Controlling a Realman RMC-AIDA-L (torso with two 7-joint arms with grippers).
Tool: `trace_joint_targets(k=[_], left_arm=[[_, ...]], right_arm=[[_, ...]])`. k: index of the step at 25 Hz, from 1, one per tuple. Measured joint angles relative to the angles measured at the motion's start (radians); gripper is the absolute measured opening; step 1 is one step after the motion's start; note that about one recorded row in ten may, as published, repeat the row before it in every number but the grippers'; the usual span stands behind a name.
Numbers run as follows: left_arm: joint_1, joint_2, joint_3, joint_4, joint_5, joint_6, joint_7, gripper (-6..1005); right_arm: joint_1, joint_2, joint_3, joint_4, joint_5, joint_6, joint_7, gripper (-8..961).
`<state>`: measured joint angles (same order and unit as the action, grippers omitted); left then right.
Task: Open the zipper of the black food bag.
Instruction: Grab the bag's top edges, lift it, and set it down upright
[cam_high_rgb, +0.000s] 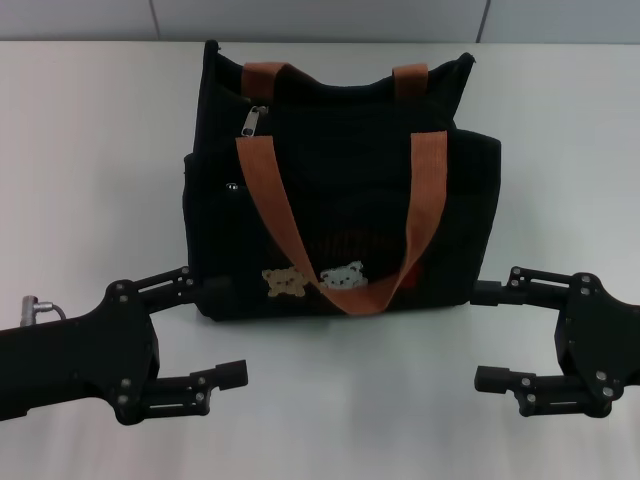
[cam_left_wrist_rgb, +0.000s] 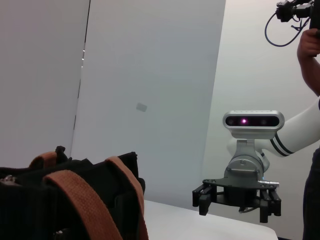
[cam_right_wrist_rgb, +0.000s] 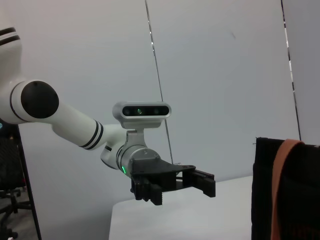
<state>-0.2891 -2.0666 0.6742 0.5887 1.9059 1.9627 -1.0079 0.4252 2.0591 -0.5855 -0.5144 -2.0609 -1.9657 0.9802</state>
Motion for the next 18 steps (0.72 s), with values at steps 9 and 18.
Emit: trace_joint_targets(k=[9,18], left_arm=[[-0.001,0.0,-0.002,-0.003,0.001,-0.012,-0.002,815],[0.006,-0.003,-0.067,-0.039,-0.012,-0.128,0.002,814]], right_arm=[[0.001,0.002,0.003,-0.001,0.003,-0.003,0.0,784],[-0.001,0.003,0.008,0.002,0.004,0.0,0.0,784]])
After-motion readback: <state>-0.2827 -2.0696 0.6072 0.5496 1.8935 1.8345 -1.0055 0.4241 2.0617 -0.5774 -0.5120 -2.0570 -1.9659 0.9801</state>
